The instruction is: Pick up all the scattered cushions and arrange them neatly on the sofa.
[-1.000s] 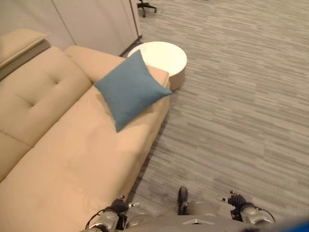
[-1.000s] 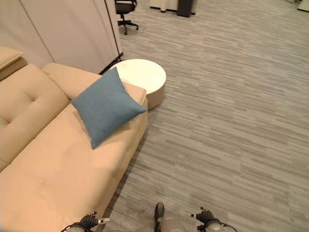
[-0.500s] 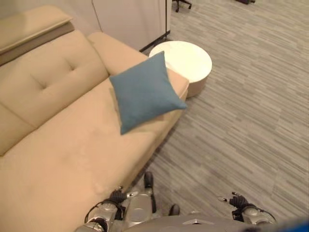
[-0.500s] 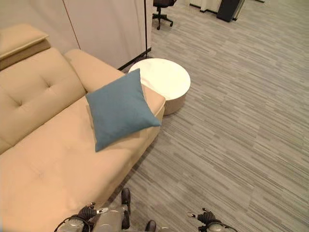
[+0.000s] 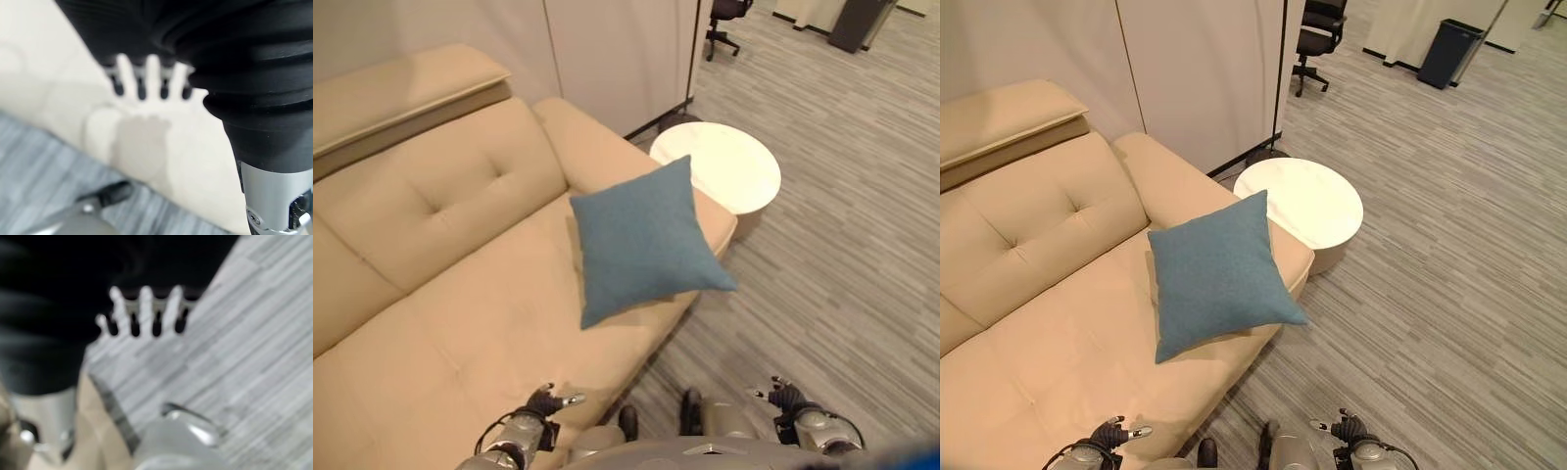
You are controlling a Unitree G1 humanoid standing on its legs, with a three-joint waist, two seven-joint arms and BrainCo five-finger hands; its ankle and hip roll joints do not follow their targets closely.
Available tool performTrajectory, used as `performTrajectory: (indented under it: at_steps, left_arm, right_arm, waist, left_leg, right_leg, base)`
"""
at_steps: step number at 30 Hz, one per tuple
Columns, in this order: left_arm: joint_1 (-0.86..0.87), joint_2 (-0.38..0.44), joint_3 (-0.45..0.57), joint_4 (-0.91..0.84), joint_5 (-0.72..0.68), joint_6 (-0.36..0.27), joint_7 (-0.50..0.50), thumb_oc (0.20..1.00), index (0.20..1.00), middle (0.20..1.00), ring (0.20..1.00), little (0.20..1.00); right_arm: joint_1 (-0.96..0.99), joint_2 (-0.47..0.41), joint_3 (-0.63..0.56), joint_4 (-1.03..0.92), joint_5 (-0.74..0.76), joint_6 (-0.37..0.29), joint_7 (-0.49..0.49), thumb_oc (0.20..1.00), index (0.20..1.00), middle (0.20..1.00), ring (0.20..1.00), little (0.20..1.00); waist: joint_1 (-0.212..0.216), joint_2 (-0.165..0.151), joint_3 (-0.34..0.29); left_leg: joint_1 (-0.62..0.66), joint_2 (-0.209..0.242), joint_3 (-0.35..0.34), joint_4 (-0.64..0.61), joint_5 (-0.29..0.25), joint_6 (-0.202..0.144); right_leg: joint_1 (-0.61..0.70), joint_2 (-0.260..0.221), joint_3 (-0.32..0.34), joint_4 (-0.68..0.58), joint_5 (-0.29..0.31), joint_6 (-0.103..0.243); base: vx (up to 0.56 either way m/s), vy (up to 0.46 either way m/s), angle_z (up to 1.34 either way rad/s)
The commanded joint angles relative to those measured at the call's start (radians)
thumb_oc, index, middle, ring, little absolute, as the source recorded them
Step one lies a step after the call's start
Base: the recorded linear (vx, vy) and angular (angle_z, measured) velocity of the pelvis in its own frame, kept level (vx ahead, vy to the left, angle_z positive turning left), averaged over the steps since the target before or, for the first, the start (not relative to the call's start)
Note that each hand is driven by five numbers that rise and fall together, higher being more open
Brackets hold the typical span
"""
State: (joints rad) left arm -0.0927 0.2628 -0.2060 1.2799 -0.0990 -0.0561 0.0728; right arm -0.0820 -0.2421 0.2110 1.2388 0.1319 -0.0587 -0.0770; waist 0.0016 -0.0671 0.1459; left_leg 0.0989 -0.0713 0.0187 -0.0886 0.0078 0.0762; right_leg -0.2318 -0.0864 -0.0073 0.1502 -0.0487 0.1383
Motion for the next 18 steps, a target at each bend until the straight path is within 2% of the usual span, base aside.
performTrajectory:
  at_steps: [1,5,9,11,13,14,15,16,18]
  left_arm:
    - [-0.011,0.001,0.014,-0.008,-0.044,-0.029,0.012,1.000,1.000,1.000,1.000,1.000]
    - [0.004,-0.002,0.023,0.003,-0.047,-0.033,0.013,1.000,1.000,1.000,1.000,1.000]
    - [0.005,0.006,0.034,-0.017,-0.066,-0.032,0.025,1.000,1.000,1.000,1.000,1.000]
    - [0.001,0.011,0.033,-0.024,-0.067,-0.034,0.032,1.000,1.000,1.000,1.000,1.000]
    - [-0.009,0.020,0.038,-0.083,-0.097,-0.050,0.062,1.000,1.000,1.000,1.000,1.000]
    - [-0.019,0.023,0.040,-0.136,-0.128,-0.061,0.084,1.000,1.000,1.000,1.000,1.000]
    - [-0.022,0.023,0.061,-0.222,-0.199,-0.087,0.134,1.000,1.000,1.000,1.000,1.000]
    - [-0.021,0.023,0.061,-0.222,-0.199,-0.087,0.135,1.000,1.000,1.000,1.000,1.000]
    - [-0.013,0.032,0.072,-0.280,-0.217,-0.094,0.154,1.000,1.000,1.000,1.000,1.000]
  right_arm:
    - [-0.024,-0.031,-0.001,0.004,0.006,-0.011,-0.010,1.000,1.000,1.000,1.000,1.000]
    - [-0.003,-0.037,-0.012,0.019,0.006,-0.013,-0.013,1.000,1.000,1.000,1.000,1.000]
    - [0.027,-0.067,-0.045,-0.011,0.037,-0.033,-0.030,1.000,1.000,1.000,1.000,1.000]
    - [0.031,-0.076,-0.053,-0.025,0.043,-0.040,-0.036,1.000,1.000,1.000,1.000,1.000]
    - [0.061,-0.129,-0.111,-0.142,0.072,-0.067,-0.070,1.000,1.000,1.000,1.000,1.000]
    - [0.074,-0.157,-0.148,-0.223,0.087,-0.083,-0.096,1.000,1.000,1.000,1.000,1.000]
    - [0.062,-0.187,-0.179,-0.343,0.095,-0.096,-0.127,1.000,1.000,1.000,1.000,1.000]
    - [0.062,-0.187,-0.179,-0.344,0.094,-0.096,-0.127,1.000,1.000,1.000,1.000,1.000]
    - [0.041,-0.200,-0.184,-0.385,0.082,-0.095,-0.140,1.000,1.000,1.000,1.000,1.000]
  waist:
    - [-0.008,-0.005,0.016]
    - [-0.015,-0.020,-0.005]
    - [-0.019,-0.025,-0.024]
    - [-0.024,-0.026,-0.024]
    - [-0.049,-0.037,-0.022]
    - [-0.064,-0.040,-0.007]
    - [-0.060,-0.028,0.002]
    - [-0.061,-0.028,0.001]
    - [-0.058,-0.024,-0.011]
  left_leg:
    - [-0.049,0.020,-0.035,0.101,-0.044,-0.075]
    - [-0.039,0.023,-0.058,0.120,-0.064,-0.091]
    - [-0.037,0.056,-0.078,0.112,-0.056,-0.123]
    - [-0.043,0.060,-0.081,0.113,-0.053,-0.130]
    - [-0.090,0.082,-0.016,0.173,-0.060,-0.147]
    - [-0.127,0.095,0.069,0.224,-0.064,-0.143]
    - [-0.143,0.095,0.082,0.207,-0.058,-0.136]
    - [-0.143,0.095,0.081,0.206,-0.058,-0.136]
    - [-0.123,0.091,0.085,0.167,-0.058,-0.125]
  right_leg:
    - [0.075,0.026,-0.001,-0.062,0.134,0.013]
    - [0.128,0.029,-0.011,-0.101,0.129,0.005]
    - [0.189,0.040,-0.077,-0.138,0.095,-0.021]
    - [0.194,0.041,-0.088,-0.142,0.090,-0.025]
    - [0.208,0.029,-0.130,-0.158,0.078,-0.029]
    - [0.209,0.016,-0.155,-0.155,0.072,-0.032]
    - [0.200,0.013,-0.171,-0.136,0.061,-0.030]
    - [0.200,0.013,-0.171,-0.136,0.061,-0.030]
    - [0.203,0.011,-0.165,-0.135,0.058,-0.023]
  base:
    - [0.19,-0.129,0.75]
    - [0.17,-0.142,0.47]
    - [0.12,-0.192,0.45]
    - [0.02,-0.120,0.77]
    - [-0.01,-0.115,0.64]
    - [-0.04,0.014,1.67]
    - [-0.03,0.030,1.61]
    - [0.08,0.081,0.87]
    - [0.12,0.078,-0.70]
